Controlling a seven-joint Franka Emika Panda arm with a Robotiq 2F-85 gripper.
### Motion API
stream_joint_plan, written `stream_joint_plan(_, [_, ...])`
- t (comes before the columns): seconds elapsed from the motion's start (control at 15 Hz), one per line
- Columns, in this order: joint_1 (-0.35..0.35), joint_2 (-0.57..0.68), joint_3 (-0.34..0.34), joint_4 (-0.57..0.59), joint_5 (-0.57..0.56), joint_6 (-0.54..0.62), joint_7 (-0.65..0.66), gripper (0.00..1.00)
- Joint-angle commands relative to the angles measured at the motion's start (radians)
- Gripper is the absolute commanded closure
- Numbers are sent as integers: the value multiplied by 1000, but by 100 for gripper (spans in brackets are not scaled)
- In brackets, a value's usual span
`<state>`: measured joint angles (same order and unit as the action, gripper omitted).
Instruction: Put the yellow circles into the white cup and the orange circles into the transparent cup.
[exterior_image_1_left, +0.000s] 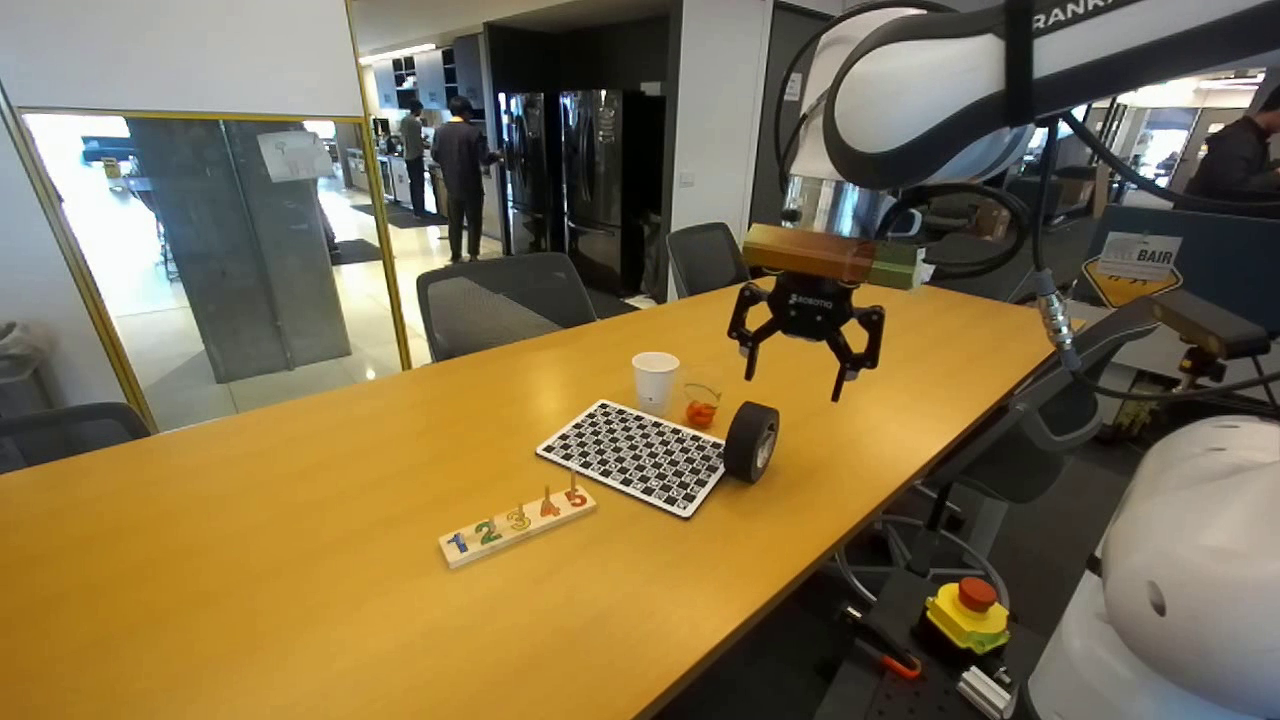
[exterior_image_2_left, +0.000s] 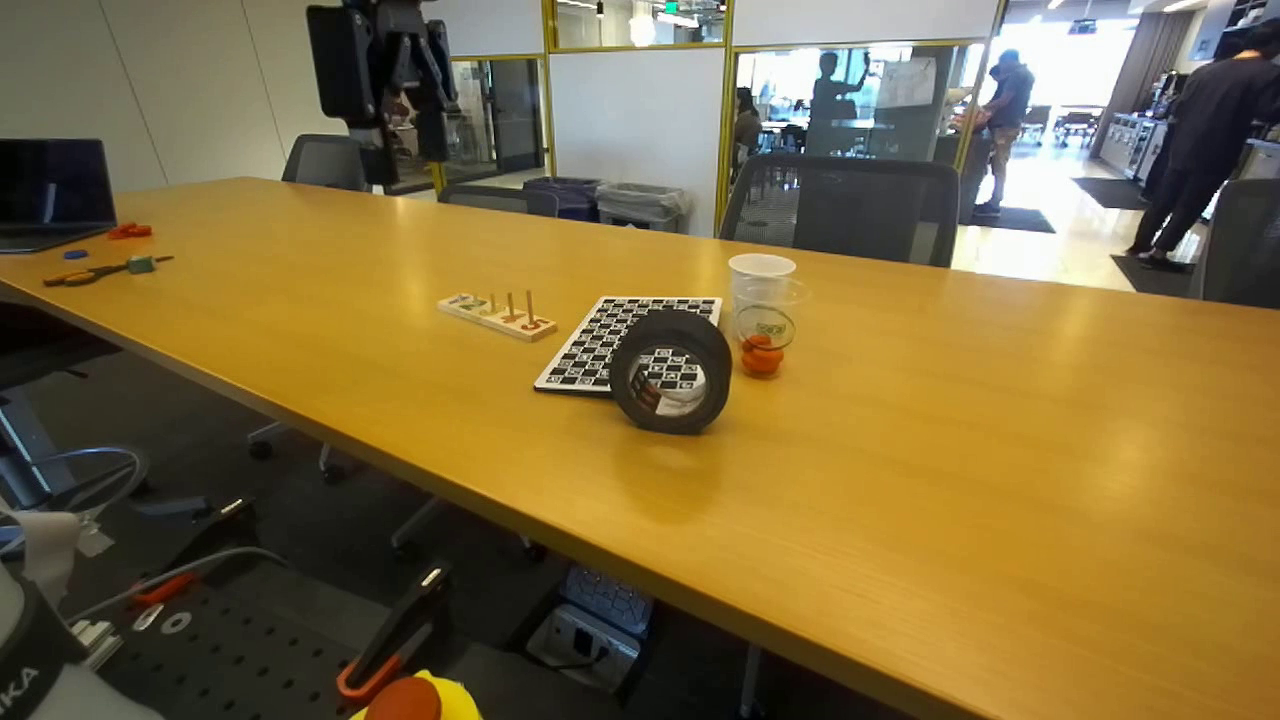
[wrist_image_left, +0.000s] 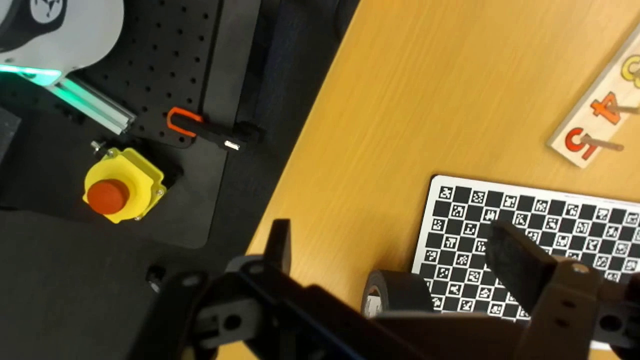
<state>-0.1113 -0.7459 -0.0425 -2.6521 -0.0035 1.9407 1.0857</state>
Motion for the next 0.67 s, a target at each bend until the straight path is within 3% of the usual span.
stream_joint_plan(0.0, [-38, 1, 32, 2, 23, -6, -74, 0])
stream_joint_plan(0.6, [-38, 1, 32, 1, 23, -12, -150, 0])
